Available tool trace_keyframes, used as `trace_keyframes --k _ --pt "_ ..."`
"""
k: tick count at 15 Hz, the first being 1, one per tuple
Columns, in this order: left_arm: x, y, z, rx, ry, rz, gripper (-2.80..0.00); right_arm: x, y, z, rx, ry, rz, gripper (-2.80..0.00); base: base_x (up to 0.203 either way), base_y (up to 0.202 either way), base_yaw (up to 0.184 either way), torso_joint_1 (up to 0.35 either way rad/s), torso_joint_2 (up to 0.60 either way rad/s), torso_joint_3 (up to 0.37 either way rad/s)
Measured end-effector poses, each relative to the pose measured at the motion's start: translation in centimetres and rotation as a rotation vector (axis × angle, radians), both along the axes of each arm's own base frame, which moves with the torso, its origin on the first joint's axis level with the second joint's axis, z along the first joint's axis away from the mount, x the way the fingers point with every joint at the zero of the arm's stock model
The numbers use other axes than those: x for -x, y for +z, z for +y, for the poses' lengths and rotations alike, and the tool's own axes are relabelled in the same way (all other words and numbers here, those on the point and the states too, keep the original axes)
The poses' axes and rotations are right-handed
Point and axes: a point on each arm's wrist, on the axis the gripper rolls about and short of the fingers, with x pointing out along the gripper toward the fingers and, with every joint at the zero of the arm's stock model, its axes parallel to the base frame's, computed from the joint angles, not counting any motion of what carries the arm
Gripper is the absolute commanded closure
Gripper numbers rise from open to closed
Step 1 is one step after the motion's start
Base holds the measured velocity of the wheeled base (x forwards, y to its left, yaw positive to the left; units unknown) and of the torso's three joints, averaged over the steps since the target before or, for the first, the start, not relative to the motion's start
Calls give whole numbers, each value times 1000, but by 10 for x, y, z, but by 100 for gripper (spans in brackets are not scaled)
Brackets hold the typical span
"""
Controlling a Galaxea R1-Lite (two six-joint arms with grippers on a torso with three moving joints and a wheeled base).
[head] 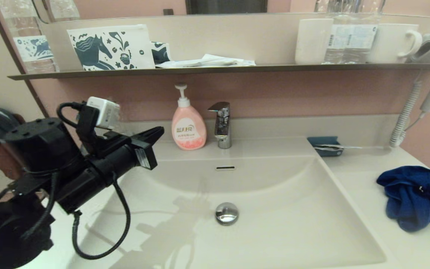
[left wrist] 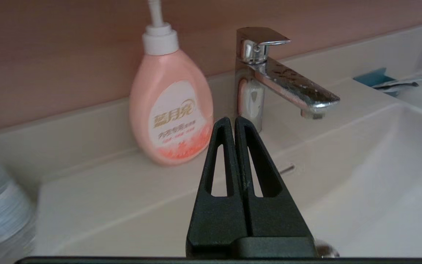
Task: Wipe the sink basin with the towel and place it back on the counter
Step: Turn on the faucet
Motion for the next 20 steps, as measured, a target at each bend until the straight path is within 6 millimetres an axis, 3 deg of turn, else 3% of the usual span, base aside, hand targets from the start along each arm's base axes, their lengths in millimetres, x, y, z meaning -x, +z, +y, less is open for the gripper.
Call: trace_keyframes --k 9,20 --pt "-37 -8 -76 22 -94 -4 0 0 0 0 0 0 0 0 0 0 0 0 0 0" --pt "-81 -20 -112 20 -150 -14 0 0 0 0 0 0 0 0 0 0 0 0 0 0"
